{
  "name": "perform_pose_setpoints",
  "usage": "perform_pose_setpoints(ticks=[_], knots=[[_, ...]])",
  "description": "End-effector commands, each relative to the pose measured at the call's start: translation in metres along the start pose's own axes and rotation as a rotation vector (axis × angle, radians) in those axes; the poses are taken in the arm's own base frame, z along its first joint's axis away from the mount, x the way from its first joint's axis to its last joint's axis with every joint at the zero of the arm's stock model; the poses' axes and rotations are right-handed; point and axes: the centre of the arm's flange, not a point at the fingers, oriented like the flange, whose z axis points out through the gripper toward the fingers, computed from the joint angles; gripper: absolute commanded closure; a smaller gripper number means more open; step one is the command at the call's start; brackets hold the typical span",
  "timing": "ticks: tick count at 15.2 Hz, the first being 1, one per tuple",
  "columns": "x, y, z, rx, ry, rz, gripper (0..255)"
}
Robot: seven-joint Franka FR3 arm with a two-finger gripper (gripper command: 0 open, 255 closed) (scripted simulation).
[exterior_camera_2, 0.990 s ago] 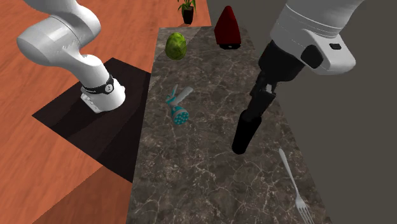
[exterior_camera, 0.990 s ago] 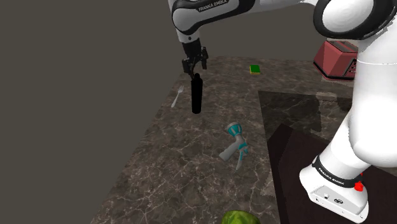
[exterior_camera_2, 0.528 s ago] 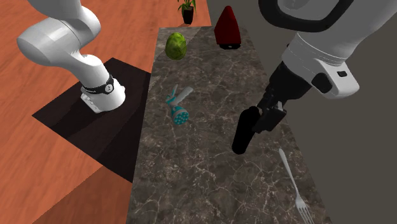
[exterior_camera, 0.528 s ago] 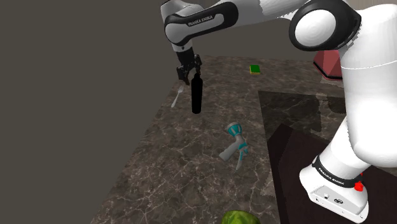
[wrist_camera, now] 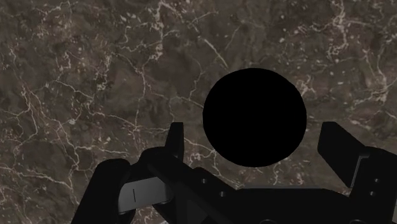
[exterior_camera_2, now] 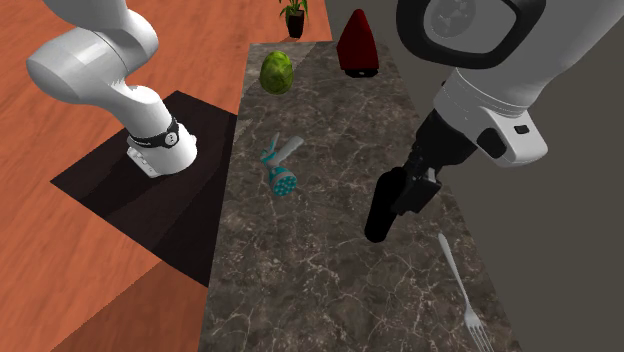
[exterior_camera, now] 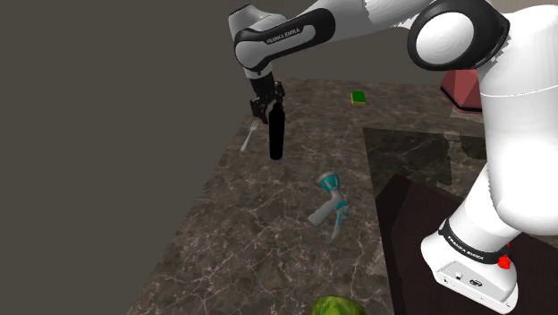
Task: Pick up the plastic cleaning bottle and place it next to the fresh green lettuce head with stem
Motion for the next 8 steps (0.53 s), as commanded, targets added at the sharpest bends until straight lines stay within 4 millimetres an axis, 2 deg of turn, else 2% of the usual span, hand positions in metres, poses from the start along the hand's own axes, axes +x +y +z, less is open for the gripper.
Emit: perform_pose_setpoints(ticks=[1, 3, 4, 8], knots=[[0.0000, 0.0000, 0.0001, 0.000, 0.000, 0.000, 0], [0.0000, 0.0000, 0.0001, 0.000, 0.000, 0.000, 0], [0.0000, 0.0000, 0.0001, 0.000, 0.000, 0.000, 255], [0.0001, 0.0000, 0.0000, 0.000, 0.000, 0.000, 255]])
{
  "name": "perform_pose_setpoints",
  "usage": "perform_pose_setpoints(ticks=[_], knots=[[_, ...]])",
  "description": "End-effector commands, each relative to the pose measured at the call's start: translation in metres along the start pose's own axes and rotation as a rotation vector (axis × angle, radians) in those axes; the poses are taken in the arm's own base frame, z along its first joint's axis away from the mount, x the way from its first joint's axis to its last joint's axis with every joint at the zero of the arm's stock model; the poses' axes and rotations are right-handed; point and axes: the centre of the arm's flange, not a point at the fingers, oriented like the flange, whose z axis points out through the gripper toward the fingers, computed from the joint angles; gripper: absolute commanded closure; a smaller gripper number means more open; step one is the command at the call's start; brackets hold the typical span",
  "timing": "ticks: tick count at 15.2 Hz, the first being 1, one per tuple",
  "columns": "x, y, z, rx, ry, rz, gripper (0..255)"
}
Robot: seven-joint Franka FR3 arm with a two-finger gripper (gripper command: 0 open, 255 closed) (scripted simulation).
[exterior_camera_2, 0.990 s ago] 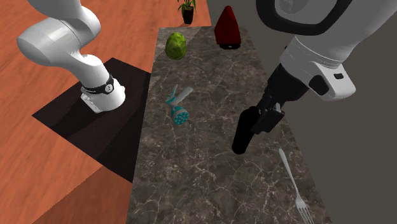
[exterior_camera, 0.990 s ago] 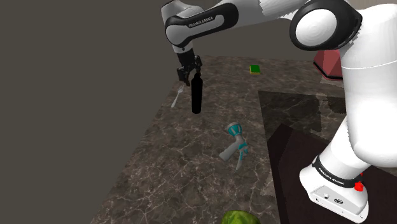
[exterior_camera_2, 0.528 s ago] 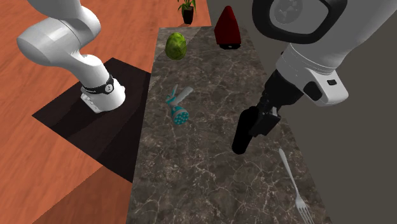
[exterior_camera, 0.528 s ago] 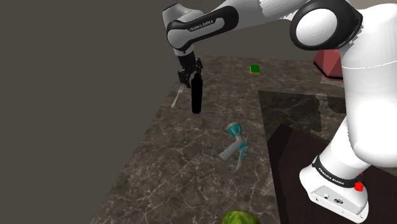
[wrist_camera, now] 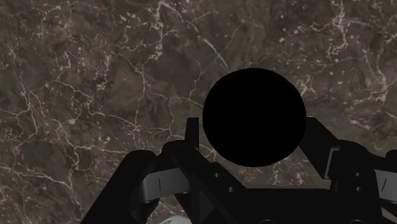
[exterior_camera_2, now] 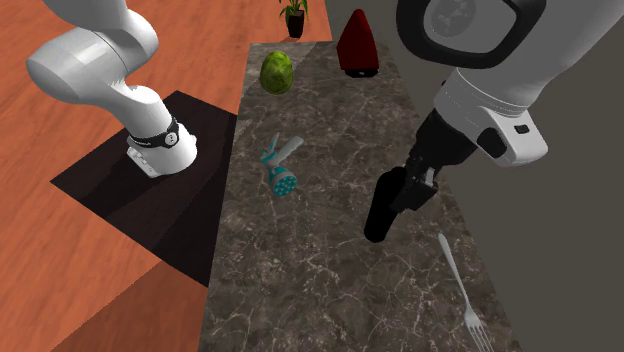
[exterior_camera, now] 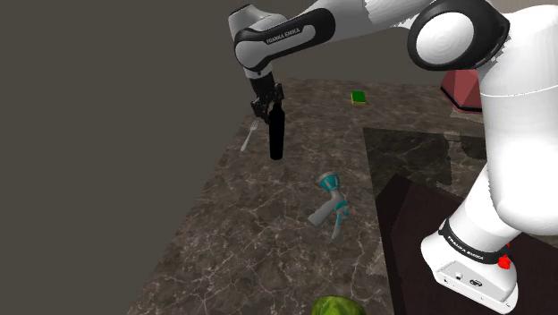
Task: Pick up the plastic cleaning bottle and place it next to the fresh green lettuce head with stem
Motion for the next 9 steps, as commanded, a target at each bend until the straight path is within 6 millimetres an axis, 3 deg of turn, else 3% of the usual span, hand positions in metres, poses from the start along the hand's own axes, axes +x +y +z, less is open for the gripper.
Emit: perform_pose_setpoints(ticks=[1, 5, 9], knots=[[0.000, 0.000, 0.000, 0.000, -0.001, 0.000, 255], [0.000, 0.000, 0.000, 0.000, 0.000, 0.000, 255], [-0.004, 0.004, -0.020, 0.000, 0.000, 0.000, 255]])
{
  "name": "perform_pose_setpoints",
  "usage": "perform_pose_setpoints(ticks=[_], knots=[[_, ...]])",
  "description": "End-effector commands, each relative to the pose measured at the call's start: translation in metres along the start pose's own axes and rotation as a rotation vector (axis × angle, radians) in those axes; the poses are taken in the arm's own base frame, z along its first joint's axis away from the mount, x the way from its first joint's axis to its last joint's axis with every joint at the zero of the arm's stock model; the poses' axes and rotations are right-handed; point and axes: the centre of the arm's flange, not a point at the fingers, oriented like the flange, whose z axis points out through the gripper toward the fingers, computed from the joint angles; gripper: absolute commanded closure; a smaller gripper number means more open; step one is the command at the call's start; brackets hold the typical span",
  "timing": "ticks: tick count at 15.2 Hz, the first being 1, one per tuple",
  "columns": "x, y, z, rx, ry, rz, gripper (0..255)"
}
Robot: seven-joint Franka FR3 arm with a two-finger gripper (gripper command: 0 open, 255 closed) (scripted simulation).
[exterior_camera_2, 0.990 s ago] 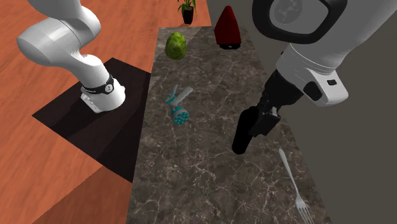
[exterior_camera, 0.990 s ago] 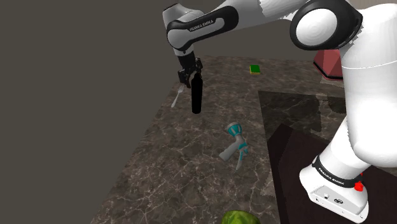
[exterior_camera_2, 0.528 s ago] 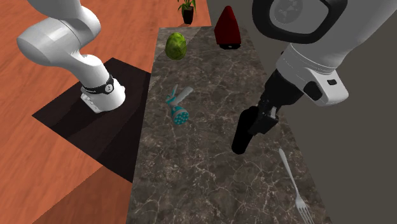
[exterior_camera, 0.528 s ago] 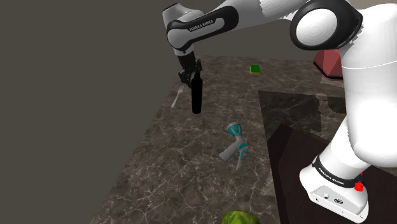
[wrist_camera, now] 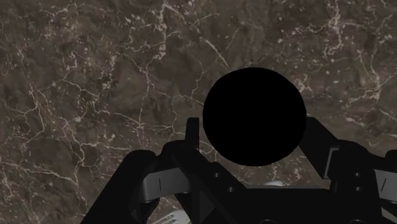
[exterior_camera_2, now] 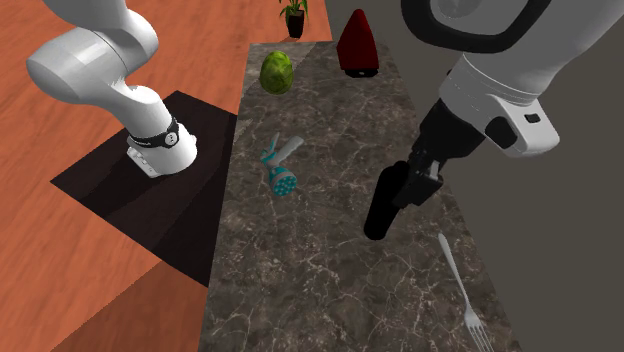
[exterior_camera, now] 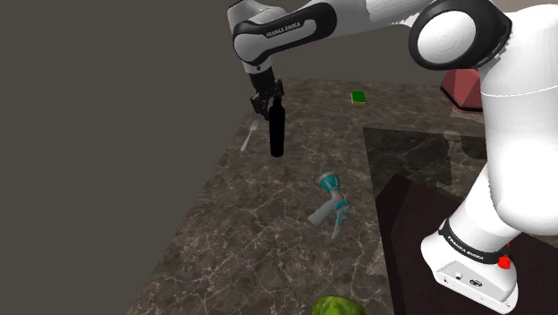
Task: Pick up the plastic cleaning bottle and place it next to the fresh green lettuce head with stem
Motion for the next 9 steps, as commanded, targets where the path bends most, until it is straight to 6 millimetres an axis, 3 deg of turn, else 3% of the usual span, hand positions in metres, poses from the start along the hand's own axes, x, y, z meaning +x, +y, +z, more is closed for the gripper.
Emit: perform_pose_setpoints(ticks=[1, 9], knots=[[-0.002, 0.002, -0.010, 0.000, 0.000, 0.000, 255], [-0.009, 0.009, -0.051, 0.000, 0.000, 0.000, 255]])
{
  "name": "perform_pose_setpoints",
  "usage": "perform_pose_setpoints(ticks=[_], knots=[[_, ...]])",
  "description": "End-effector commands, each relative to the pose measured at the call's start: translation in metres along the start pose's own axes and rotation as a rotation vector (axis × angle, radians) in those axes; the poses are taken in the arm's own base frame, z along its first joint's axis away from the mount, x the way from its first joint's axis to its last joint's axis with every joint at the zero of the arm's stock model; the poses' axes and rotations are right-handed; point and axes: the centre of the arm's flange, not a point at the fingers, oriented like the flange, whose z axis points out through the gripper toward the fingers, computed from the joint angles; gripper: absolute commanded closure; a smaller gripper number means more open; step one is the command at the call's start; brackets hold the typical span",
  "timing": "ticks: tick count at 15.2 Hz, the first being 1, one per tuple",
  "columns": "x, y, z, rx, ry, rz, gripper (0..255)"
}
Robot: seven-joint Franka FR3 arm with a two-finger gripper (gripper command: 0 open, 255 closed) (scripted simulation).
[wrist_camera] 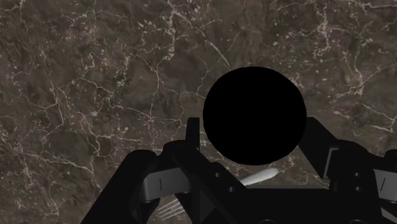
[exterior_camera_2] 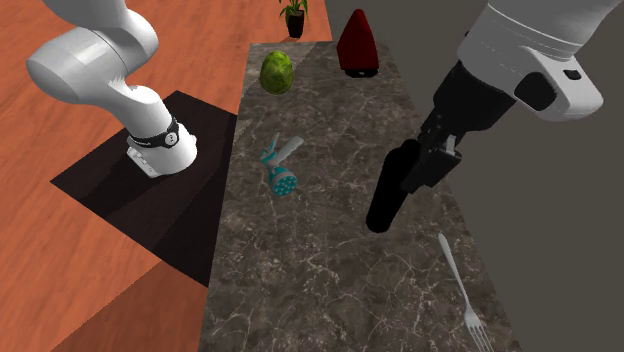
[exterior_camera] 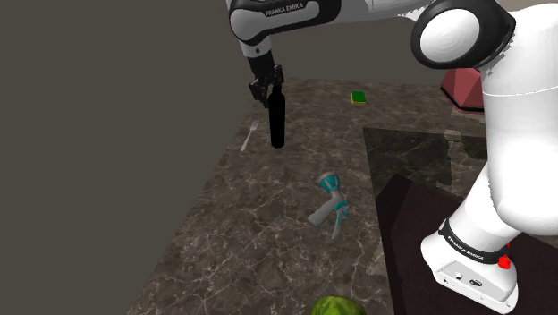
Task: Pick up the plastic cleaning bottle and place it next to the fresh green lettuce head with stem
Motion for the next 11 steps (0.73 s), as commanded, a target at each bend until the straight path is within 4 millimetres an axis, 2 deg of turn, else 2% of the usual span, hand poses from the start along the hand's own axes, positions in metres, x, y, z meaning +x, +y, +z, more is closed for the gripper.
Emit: perform_pose_setpoints(ticks=[1, 11], knots=[[-0.001, 0.002, -0.010, 0.000, 0.000, 0.000, 255], [-0.010, 0.011, -0.061, 0.000, 0.000, 0.000, 255]])
